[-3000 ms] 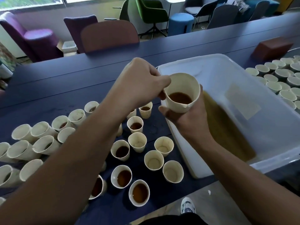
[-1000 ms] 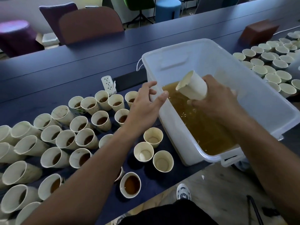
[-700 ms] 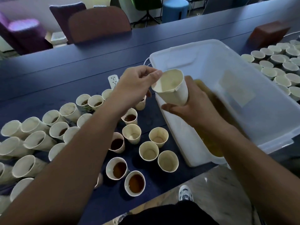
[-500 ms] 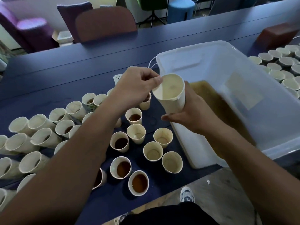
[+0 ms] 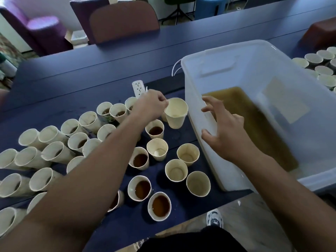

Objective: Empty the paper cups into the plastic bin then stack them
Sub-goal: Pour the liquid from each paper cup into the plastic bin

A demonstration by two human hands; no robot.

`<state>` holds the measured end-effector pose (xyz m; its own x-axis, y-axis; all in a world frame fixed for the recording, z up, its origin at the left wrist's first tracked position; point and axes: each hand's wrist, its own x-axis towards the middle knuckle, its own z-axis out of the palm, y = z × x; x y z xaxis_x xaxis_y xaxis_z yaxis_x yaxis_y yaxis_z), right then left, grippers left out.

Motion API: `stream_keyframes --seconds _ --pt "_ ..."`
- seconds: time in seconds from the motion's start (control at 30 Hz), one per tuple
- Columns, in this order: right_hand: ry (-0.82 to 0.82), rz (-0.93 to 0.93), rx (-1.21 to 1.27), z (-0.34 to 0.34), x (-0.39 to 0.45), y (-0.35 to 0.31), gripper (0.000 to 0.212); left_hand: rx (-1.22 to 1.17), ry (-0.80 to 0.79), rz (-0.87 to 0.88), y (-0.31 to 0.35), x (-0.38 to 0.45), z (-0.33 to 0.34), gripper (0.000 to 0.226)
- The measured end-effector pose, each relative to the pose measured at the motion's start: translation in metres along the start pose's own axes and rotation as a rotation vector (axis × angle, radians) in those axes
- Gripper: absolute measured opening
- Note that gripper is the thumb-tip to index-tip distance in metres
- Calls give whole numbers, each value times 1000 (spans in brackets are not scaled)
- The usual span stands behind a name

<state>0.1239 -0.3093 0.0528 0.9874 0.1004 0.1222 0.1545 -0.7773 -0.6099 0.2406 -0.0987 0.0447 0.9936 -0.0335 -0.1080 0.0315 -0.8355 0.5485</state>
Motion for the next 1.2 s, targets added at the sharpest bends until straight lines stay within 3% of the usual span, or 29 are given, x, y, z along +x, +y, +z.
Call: stream_keyframes --seconds 0.33,0.43,0.53,0.63,0.73,0.9,1.0,1.2 --pt "-21 36 116 -4 1 -2 72 331 -275 2 -20 37 61 26" --pt "-24 63 156 -8 1 -2 68 333 -173 -1 -20 59 52 22" --pt "-33 87 166 -11 2 -2 64 380 -102 17 -23 84 51 35" --pt "5 91 134 -10 3 -1 54 496 -191 5 -27 105 57 36" --pt "20 108 95 -8 4 4 45 549 -239 -2 -30 119 61 23" --pt "27 118 81 -9 5 8 46 601 -268 2 -30 130 63 6" --pt "26 118 82 -8 5 9 46 614 -282 5 -33 131 63 5" --pt "1 128 61 -7 5 10 46 605 -235 38 -30 126 57 27"
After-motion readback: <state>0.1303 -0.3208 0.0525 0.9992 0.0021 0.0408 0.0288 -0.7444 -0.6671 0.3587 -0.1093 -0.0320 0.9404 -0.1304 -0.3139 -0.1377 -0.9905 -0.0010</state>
